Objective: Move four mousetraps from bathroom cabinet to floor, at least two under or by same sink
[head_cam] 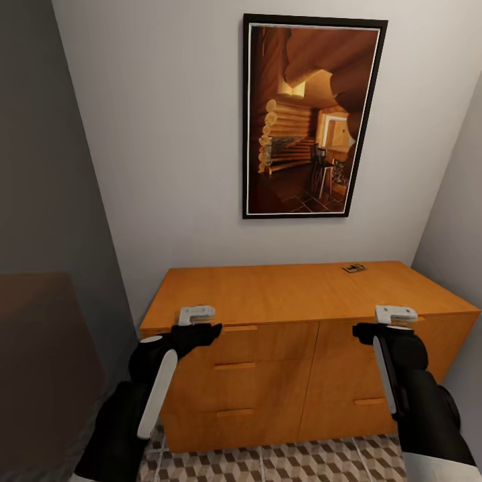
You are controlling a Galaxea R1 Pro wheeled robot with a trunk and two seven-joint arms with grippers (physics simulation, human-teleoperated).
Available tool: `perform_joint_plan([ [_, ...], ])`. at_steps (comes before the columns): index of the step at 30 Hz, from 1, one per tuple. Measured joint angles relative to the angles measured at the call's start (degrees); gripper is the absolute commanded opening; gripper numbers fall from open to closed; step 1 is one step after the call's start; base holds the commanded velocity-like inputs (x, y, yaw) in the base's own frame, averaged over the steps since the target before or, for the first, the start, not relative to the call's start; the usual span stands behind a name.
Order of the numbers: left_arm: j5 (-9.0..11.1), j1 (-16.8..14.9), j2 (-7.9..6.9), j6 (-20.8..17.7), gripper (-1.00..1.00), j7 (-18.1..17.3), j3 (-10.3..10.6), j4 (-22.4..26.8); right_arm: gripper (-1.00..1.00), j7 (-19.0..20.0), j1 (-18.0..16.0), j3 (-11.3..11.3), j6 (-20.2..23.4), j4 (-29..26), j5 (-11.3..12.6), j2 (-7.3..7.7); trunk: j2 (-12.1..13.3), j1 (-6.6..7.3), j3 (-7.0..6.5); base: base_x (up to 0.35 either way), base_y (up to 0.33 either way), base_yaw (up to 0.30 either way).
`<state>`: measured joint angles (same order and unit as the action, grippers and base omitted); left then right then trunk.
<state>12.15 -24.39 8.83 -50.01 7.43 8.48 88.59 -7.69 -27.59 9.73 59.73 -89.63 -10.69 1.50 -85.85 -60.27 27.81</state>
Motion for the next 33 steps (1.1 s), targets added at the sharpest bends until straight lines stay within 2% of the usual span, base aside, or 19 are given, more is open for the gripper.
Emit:
perform_joint_plan([
  [10,-0.1,-7.9,0.18,-2.1,1.0,0.1,0.0,-0.1,1.0,-0.1,-7.1,0.0,0.0,0.4,0.0,-0.18,0.0,0.0,0.0,0.0,0.0,0.0],
  [19,-1.2,-11.4,-0.1,-2.4,1.0,0.3,0.0,-0.4,1.0,-0.7,-8.9,-0.1,0.0,0.6,-0.4,-0.51,0.0,0.0,0.01,0.0,0.0,0.0],
  [26,-5.0,-12.5,-0.76,-2.4,1.0,0.3,-0.2,-1.2,1.0,-1.0,-9.3,-0.2,0.0,1.1,-0.7,-0.59,0.0,0.0,0.01,0.0,0.0,0.0],
  [33,-7.2,-12.7,-1.57,-2.4,1.0,0.0,-0.4,-1.6,1.0,-1.0,-9.8,-0.2,0.0,1.2,-1.3,-0.64,0.0,0.0,0.01,0.0,0.0,0.0],
])
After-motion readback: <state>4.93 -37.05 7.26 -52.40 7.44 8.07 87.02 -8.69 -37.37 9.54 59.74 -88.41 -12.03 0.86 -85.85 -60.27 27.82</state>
